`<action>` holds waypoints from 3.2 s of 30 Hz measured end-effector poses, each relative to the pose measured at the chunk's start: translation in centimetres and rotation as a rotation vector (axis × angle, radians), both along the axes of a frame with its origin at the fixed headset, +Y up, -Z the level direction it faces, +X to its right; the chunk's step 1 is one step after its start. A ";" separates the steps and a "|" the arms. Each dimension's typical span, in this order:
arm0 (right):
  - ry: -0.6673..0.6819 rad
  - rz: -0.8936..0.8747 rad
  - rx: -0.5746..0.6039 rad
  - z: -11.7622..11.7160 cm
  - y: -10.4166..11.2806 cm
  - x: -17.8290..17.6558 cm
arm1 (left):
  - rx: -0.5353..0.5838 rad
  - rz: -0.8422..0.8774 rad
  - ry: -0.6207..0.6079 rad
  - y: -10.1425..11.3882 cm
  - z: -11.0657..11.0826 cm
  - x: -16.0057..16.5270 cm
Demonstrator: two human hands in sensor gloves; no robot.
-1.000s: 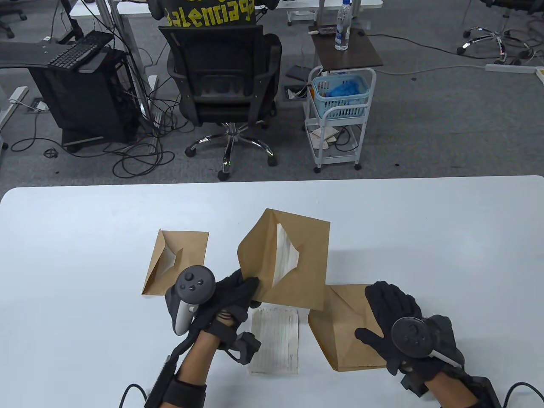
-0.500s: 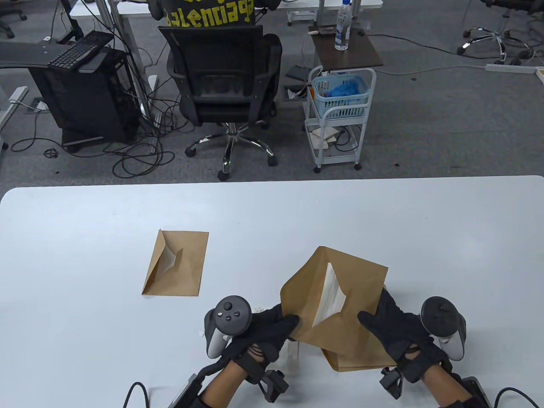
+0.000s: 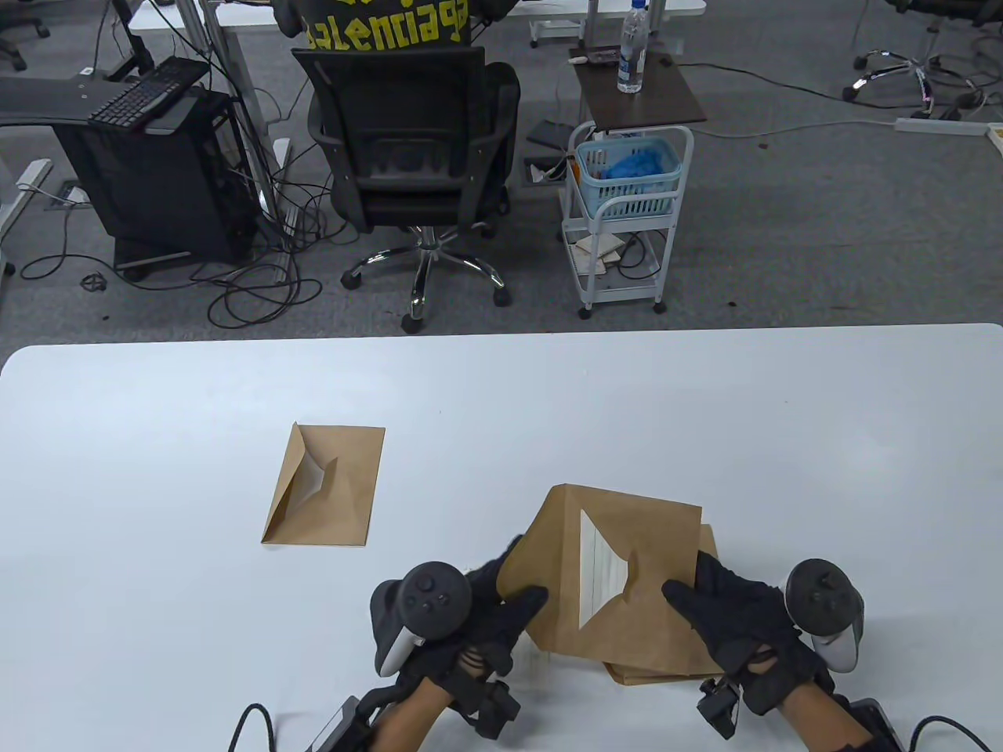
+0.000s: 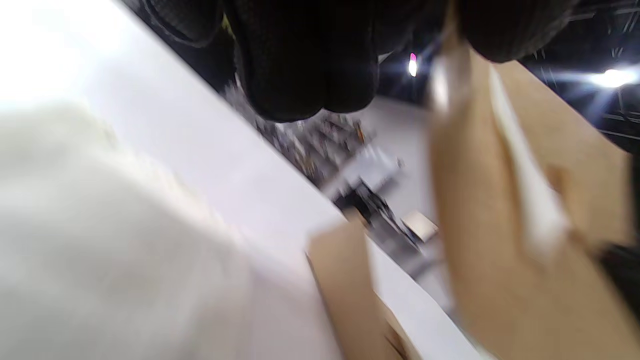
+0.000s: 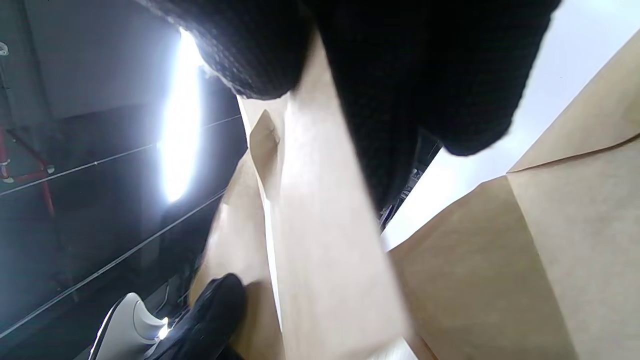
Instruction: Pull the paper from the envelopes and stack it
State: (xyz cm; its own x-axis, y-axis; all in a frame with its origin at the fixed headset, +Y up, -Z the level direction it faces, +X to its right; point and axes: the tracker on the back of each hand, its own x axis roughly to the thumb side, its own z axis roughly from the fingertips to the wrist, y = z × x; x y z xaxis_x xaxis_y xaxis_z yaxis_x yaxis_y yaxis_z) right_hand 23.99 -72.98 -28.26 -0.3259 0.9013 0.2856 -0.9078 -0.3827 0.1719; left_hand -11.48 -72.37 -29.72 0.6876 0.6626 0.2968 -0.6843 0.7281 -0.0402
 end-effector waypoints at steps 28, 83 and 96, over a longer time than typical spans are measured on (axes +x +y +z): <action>0.212 -0.205 -0.188 0.0 -1.1 -1.1 | 0.263 -0.358 -0.092 0.7 3.4 4.4; -0.088 -0.192 -0.030 -0.8 1.1 6.0 | -0.225 -0.238 0.068 -0.8 -1.8 -3.7; -0.078 -0.164 -0.030 -0.8 0.8 5.8 | -0.132 -0.717 0.014 -1.9 -0.7 0.0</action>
State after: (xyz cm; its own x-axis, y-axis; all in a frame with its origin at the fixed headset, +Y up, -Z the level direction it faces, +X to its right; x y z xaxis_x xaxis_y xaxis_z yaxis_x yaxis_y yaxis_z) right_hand 29.78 -72.18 -29.04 -0.1943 0.9517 0.2376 -0.9686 -0.2245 0.1073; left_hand -11.52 -74.28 -30.44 0.9693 0.0773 0.2334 -0.0420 0.9874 -0.1528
